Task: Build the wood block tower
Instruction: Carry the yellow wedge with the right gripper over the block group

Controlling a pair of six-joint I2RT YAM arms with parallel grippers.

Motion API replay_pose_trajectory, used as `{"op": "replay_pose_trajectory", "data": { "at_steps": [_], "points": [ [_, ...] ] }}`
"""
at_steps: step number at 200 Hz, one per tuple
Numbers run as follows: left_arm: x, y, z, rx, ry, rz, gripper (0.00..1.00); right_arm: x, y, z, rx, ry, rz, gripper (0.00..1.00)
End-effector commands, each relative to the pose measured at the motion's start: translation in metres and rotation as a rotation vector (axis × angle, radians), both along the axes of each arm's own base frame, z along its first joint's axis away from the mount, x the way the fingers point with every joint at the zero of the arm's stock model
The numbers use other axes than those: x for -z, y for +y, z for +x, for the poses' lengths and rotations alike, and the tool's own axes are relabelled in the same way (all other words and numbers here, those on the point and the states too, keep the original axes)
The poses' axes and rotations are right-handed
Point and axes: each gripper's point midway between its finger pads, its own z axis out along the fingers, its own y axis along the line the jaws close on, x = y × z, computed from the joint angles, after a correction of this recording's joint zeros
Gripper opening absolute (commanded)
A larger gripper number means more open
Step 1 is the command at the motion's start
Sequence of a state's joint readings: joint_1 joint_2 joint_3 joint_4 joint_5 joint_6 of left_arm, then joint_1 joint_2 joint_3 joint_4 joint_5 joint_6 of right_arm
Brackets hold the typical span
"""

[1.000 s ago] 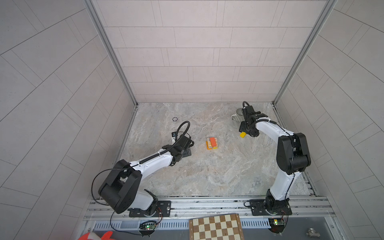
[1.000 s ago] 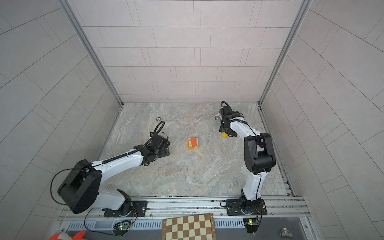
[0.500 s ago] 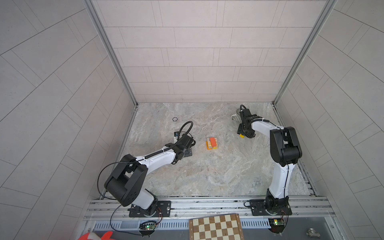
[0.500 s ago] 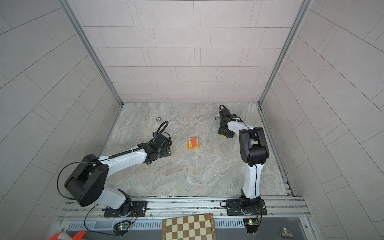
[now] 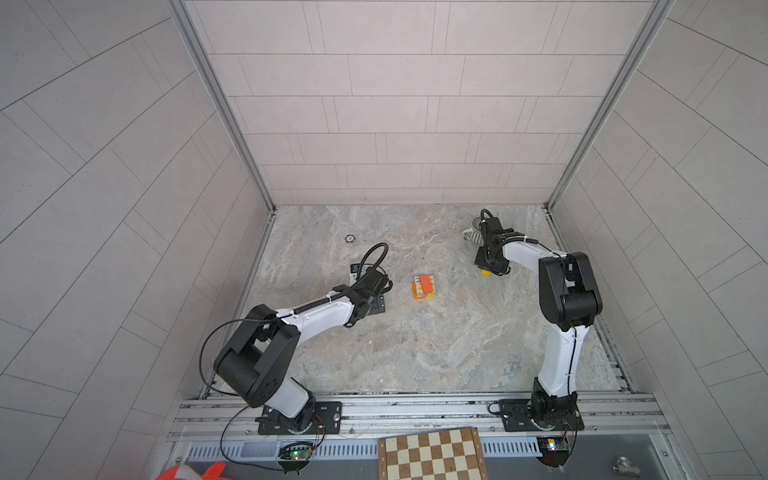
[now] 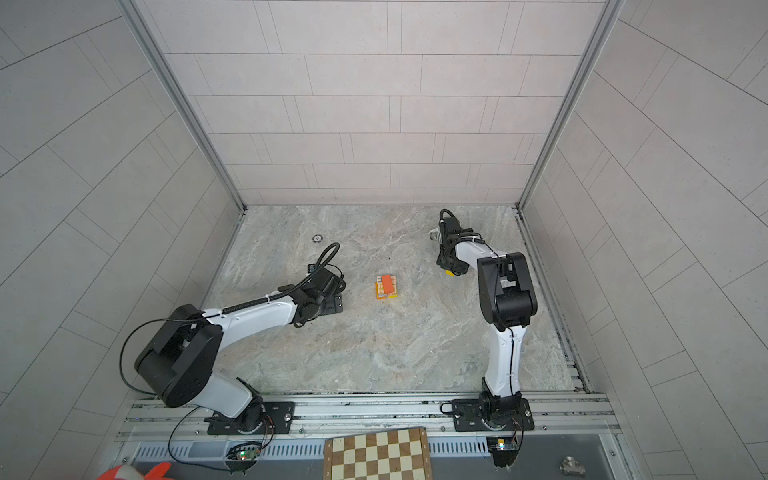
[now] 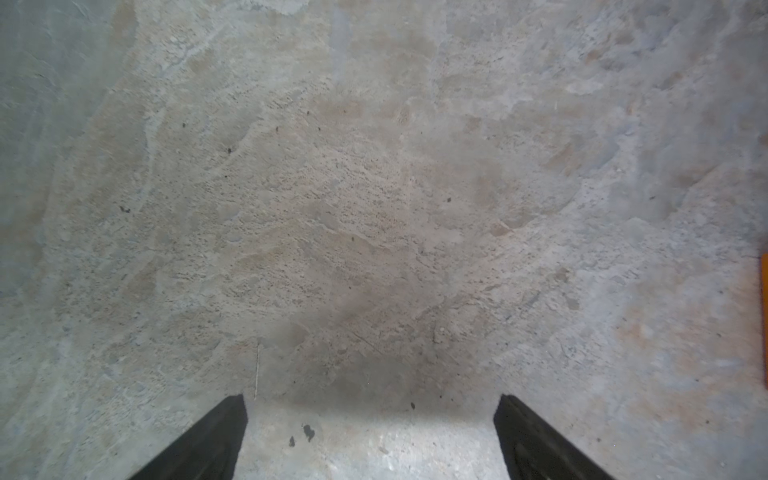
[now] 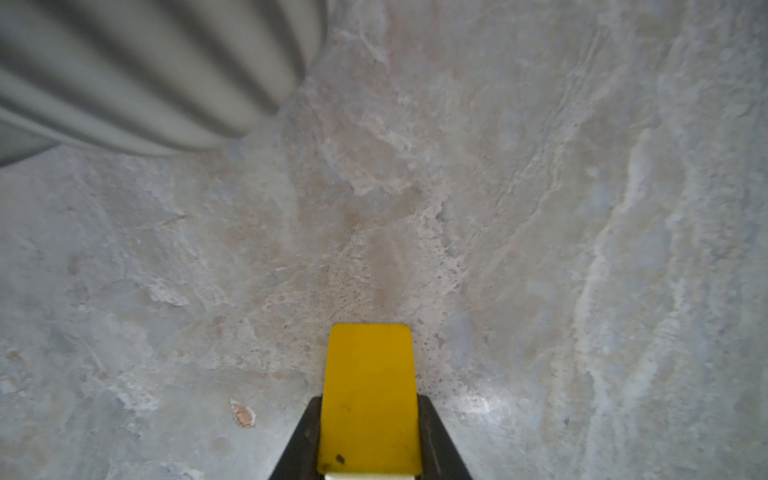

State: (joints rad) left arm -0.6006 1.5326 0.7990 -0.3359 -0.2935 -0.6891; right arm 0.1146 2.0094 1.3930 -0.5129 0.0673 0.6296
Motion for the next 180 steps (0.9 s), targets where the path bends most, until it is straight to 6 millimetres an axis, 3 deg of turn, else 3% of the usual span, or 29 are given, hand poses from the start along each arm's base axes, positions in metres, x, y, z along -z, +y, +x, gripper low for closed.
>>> {"op": "replay_pose_trajectory", "data": {
  "at_steps": [1, 37, 100, 180],
  "points": [
    [-0.011, 0.002, 0.003, -0.001, -0.018, 0.005, 1.0, 0.002, -0.002, 0.0, 0.007, 0.01, 0.001, 0.24],
    [-0.014, 0.0, 0.001, 0.009, -0.025, -0.013, 1.0, -0.009, 0.001, -0.004, -0.012, 0.003, 0.009, 0.21],
    [-0.027, 0.003, -0.007, 0.006, -0.051, -0.054, 1.0, -0.049, 0.011, -0.023, -0.089, -0.017, -0.001, 0.21],
    [-0.035, 0.004, -0.031, 0.043, -0.03, -0.096, 1.0, -0.094, 0.058, -0.06, -0.283, -0.015, -0.043, 0.21]
  ]
}}
